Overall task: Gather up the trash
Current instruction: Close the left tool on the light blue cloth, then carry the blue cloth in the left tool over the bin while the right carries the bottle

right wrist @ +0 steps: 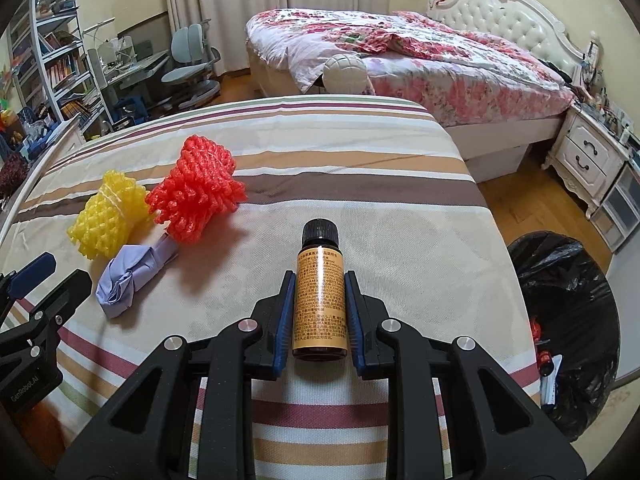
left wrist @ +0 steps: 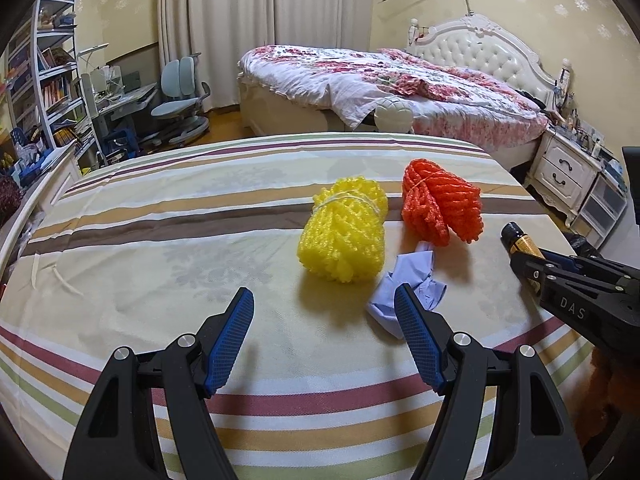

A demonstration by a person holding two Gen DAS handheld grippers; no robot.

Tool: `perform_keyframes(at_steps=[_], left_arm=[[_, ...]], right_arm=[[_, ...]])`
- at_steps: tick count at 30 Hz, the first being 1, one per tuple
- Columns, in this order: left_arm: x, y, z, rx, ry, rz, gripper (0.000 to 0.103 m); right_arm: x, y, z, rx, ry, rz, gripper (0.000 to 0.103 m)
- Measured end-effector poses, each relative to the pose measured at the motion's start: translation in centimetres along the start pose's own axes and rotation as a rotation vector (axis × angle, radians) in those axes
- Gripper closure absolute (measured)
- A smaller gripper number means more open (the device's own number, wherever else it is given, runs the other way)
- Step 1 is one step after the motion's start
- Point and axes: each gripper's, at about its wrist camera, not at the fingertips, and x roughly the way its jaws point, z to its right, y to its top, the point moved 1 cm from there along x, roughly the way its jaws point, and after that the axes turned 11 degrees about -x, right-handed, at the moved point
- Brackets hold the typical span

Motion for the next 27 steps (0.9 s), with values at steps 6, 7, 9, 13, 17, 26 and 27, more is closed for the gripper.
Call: perform_keyframes(at_steps=[6,7,9,13,17,26,27], left_arm=[[0.1,-0.3,1.2,0.019,0.002,-0.013,0.032],[0.0,-0.4,1.4,0.024,0.002,-0.012,0.032],[0.0,-0.5,1.9,0.031,0.000,-0.013,0.032],[0.3,-0.7,3.1,0.056,0.002,-0.022,0.032],[1.0,-0.7,4.2,0.073,0.011,-0.040,0.035],[2.1,-1.1,5.0,0.093,0.018,-0.089,0.064],[1.9,-1.2,5.1,0.099,0.020,-0.083,0.064]], right_arm=[[-0.5,-0.5,0.9,0.005,-0.038,0.002,0.080],[-0.6,-0.6,1.0,0.005,-0.044,0.002,0.080],[-0.9,-1.0,1.4,0.012,-0.048,0.001,0.080],[-1.3,-1.5,2.0,0.024,-0.046,0.004,0.080],[-1.5,-1.8,2.6,0.034,-0.038,0.009,0.080],[-1.9,-2.3,2.8,0.035,-0.012,0.022,0.080],[-1.9,-2.3,2.8,0.035,-0.010,0.023,0.080]])
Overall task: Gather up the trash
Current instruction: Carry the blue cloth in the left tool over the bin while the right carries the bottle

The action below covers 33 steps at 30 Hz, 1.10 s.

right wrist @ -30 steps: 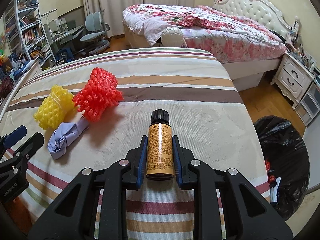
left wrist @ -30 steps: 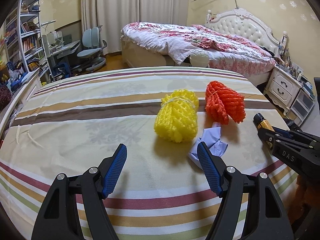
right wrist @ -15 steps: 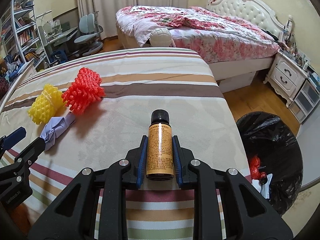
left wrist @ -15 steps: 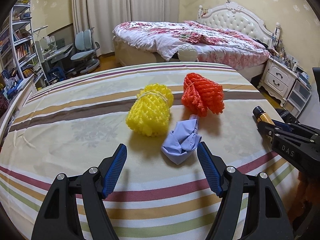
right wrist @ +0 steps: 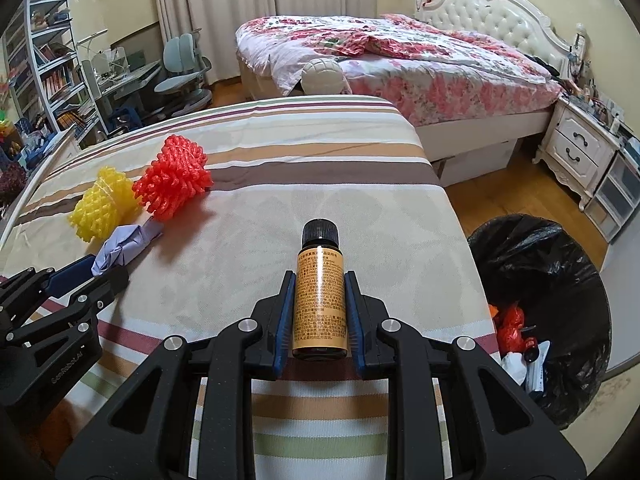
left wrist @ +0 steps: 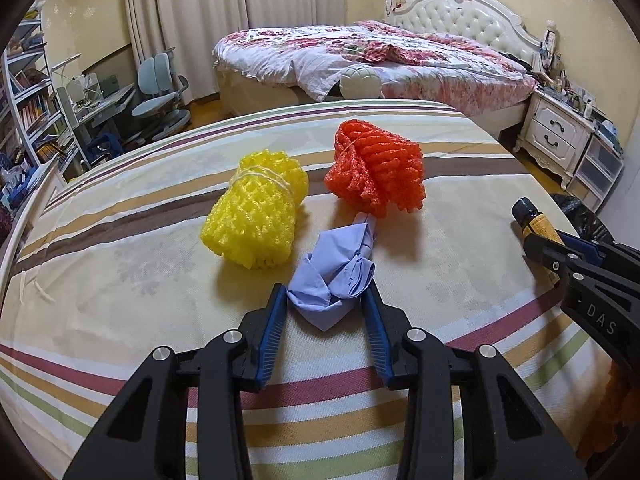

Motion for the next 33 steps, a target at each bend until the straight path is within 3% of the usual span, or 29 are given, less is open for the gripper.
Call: perform_keyframes(at_steps=[18,33], left_arm=[[-1.9,-1.1,1.6,-0.023,-0.036,0.039,0.064],[-3.4,-2.4,5.0,0.020,-0.100,0.065,0.064]], right_arm=[[-2.4,-2.4,0.9,0.032,-0.009,0.025,0.080],[-5.6,-4.4,3.1,0.081,-0.063,0.061,0.080]])
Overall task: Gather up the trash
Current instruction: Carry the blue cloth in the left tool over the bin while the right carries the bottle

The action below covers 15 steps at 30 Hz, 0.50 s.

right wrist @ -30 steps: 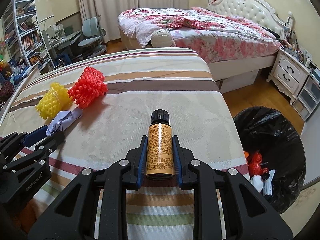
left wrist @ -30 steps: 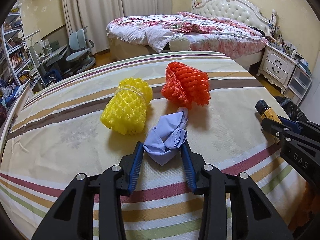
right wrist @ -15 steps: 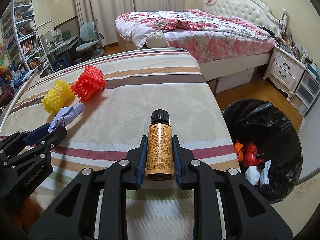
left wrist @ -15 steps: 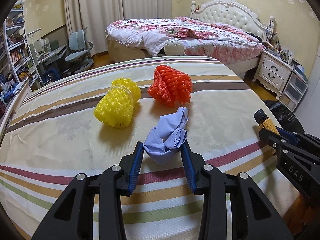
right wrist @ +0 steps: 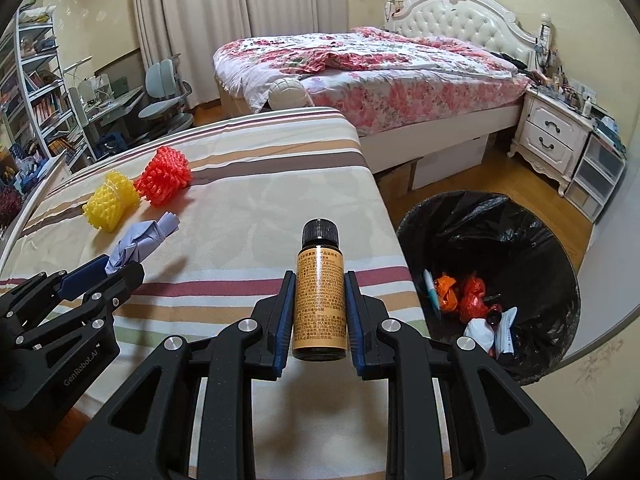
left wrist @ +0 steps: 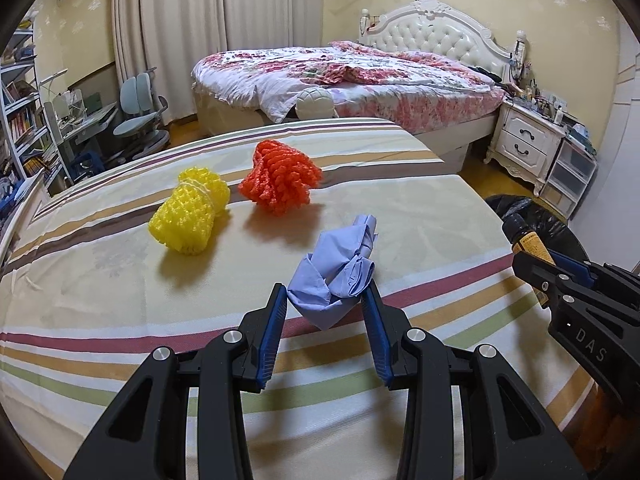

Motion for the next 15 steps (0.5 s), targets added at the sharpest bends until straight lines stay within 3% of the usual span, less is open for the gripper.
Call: perform_keyframes(at_steps=[15], left_arm=[[-0.8,0.5,7.0,0.091,-0.110,0.041,0.064]], right_arm=[[-2.2,-1.3,6.8,0.105,-0.135,0.035,0.080]])
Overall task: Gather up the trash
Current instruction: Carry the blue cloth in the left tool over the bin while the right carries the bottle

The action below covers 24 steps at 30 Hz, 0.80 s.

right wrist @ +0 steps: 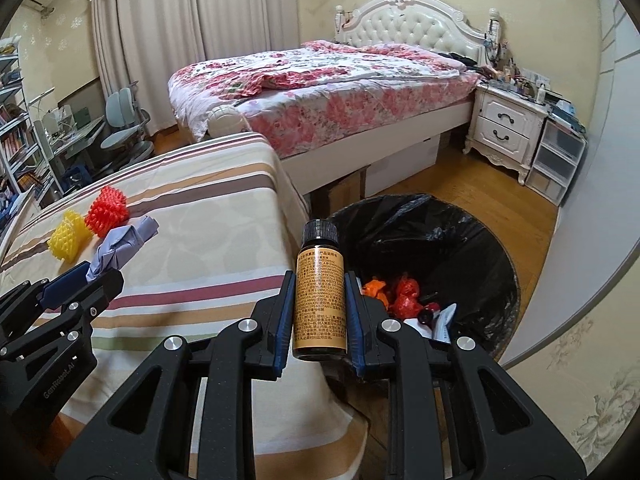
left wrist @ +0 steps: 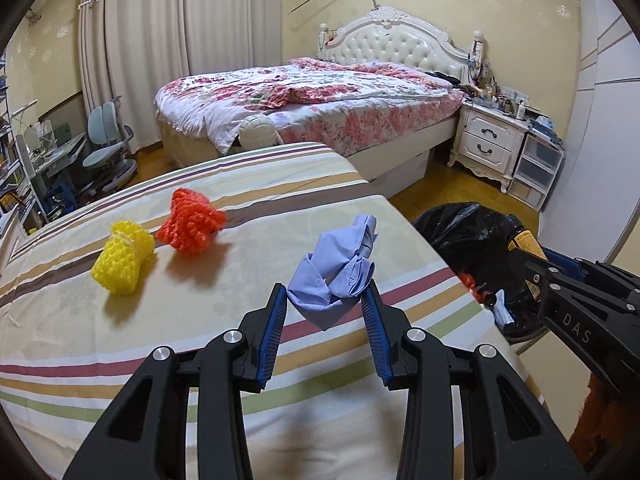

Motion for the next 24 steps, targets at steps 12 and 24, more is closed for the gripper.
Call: perform_keyframes(at_steps=[12,24], left_arm=[[3.1,1.5,6.4,0.074,-0.067,0.007,0.064],[6.9,2.9,10.1,0.118,-0.066,-0.012,0.064]], right_arm=[[1.3,0.0,6.0,0.069,-0.104,0.011,0.080],[3.4,0.3,9.6,0.119,-0.132,-0.001,0.080]])
